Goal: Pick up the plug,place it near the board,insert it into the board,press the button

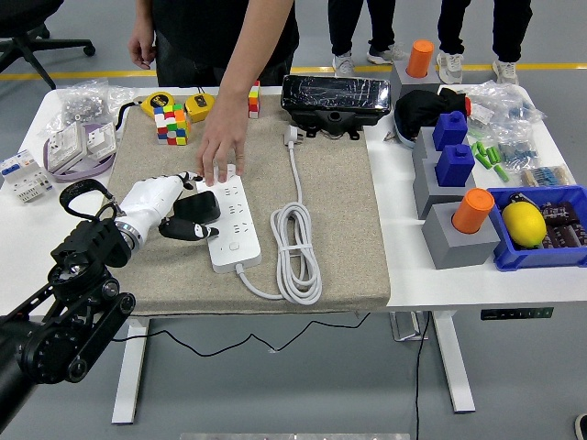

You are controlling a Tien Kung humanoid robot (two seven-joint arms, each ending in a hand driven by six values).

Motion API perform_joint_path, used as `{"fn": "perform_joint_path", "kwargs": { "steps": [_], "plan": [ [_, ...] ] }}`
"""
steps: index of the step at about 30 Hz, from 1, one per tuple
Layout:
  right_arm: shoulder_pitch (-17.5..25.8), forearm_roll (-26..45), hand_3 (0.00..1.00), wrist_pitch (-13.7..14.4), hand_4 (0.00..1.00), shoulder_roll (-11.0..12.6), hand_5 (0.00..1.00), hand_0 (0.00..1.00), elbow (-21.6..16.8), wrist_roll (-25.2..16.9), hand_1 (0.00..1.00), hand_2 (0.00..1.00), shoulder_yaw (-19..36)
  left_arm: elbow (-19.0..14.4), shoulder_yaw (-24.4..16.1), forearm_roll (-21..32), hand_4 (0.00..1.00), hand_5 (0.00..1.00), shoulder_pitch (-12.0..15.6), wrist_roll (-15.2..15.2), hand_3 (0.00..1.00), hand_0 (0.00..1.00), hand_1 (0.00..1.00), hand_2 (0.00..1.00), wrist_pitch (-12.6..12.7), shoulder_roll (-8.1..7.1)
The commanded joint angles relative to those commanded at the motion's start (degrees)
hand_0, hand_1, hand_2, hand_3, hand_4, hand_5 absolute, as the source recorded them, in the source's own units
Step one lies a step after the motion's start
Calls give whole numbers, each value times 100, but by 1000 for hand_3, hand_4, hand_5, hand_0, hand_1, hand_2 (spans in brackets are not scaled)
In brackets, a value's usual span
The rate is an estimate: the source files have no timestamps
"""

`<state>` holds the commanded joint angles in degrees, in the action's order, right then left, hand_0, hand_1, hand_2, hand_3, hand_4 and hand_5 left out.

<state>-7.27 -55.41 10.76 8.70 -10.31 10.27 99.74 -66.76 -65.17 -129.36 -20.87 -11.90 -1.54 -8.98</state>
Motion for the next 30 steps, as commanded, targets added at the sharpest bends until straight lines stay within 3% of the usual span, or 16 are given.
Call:
{"fn": "perform_joint_path", "kwargs": {
  "steps": [1, 2, 7, 8, 13, 14, 25, 26, 30],
  "plan": [
    [-1, 1, 763, 0, 998, 1, 998, 762, 0, 0, 736, 736, -2, 21, 2, 7, 998, 398, -4, 3, 718, 490, 641, 593, 11, 5],
    [-1, 0, 762, 1, 998, 1, 998, 762, 0, 1, 735, 736, -2, 34, 3, 10, 998, 370, -7, 5, 573, 391, 488, 471, 18, 8],
    [-3, 19, 762, -2, 998, 4, 998, 762, 0, -3, 735, 736, -16, 115, 22, 68, 998, 370, -38, 31, 573, 391, 488, 471, 135, 30],
    [-5, 21, 762, -6, 998, 3, 998, 762, 0, -1, 735, 736, -20, 125, 19, 83, 998, 372, -48, 38, 543, 339, 364, 408, 179, 39],
    [-17, 39, 762, -13, 998, 3, 998, 762, 0, -8, 735, 736, -28, 176, 20, 131, 998, 372, -100, 35, 543, 339, 364, 408, 261, 69],
    [-21, 42, 763, -14, 998, 4, 998, 762, 0, -10, 735, 736, -32, 190, 17, 133, 998, 381, -110, 32, 513, 308, 305, 379, 280, 74],
    [-25, 79, 763, -28, 998, 12, 998, 762, 0, -16, 735, 736, -69, 338, -19, 130, 998, 383, -191, 10, 492, 282, 261, 356, 332, 138],
    [-24, 81, 762, -29, 998, 12, 998, 762, 0, -18, 734, 735, -69, 347, -20, 134, 998, 311, -190, 26, 407, 241, 159, 253, 334, 137],
    [-21, 91, 762, -31, 998, 16, 998, 762, 0, -20, 734, 735, -77, 390, -11, -10, 998, 311, -207, 29, 407, 241, 159, 253, 340, 146]
  ]
}}
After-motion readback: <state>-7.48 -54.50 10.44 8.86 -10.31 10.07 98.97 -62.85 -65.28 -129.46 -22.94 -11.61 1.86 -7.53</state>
